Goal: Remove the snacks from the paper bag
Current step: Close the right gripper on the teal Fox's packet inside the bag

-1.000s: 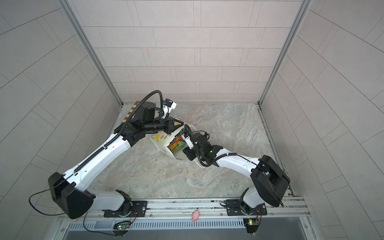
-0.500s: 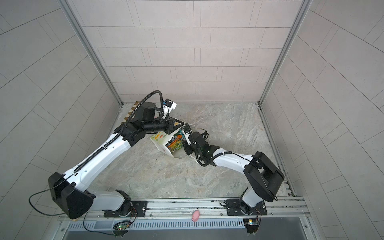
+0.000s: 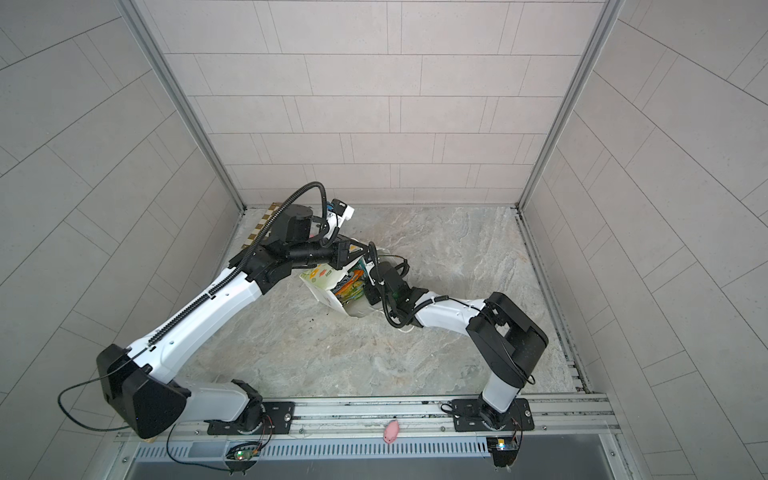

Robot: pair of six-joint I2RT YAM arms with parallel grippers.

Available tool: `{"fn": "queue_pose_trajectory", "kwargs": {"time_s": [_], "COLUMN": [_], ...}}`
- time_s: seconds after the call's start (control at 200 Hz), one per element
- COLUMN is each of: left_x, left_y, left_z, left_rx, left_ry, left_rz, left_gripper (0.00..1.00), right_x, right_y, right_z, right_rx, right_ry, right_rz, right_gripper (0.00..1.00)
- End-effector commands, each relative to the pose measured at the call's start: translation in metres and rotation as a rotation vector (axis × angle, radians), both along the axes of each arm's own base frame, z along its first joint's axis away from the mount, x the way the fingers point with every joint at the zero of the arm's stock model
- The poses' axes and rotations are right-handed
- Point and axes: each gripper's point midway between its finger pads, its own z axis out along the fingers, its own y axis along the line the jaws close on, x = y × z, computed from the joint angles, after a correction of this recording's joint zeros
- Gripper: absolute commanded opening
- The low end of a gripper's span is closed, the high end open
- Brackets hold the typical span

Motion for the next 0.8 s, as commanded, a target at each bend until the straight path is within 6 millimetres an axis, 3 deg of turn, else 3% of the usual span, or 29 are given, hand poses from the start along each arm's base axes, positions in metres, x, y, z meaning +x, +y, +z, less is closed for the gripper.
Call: {"fn": "queue_pose_trajectory", "kwargs": {"time_s": [0.0, 0.39, 0.58, 0.681, 0.791], "left_x": [-0.011, -0.012, -0.010, -0.007, -0.003], "left_y": [-0.003, -0.005, -0.002, 0.002, 0.006], "left_z": [0.014, 0.013, 0.012, 0.009, 0.007], "left_rx": [-0.030, -0.029, -0.017, 0.004, 0.029], "left_ry": [-0.042, -0.041, -0.052, -0.056, -0.065], "left_rz": [-0.041, -0.050, -0.028, -0.003, 0.025], "left_gripper": [0.00, 0.00, 0.00, 0.00, 0.00], "right_x": [0.008, 0.022, 0.017, 0.011, 0.003], "right_y": [0.004, 0.009, 0.015, 0.014, 0.013], "right_z": [0.006, -0.007, -0.004, -0.002, 0.002], "right_rx": [-0.013, -0.068, -0.057, -0.045, -0.023], "right_ry": [-0.046, -0.052, -0.033, -0.018, -0.006], "right_rz": [-0.011, -0.023, 0.017, 0.034, 0.051], "right_gripper": [0.32, 0.32, 0.07, 0.00, 0.00]}}
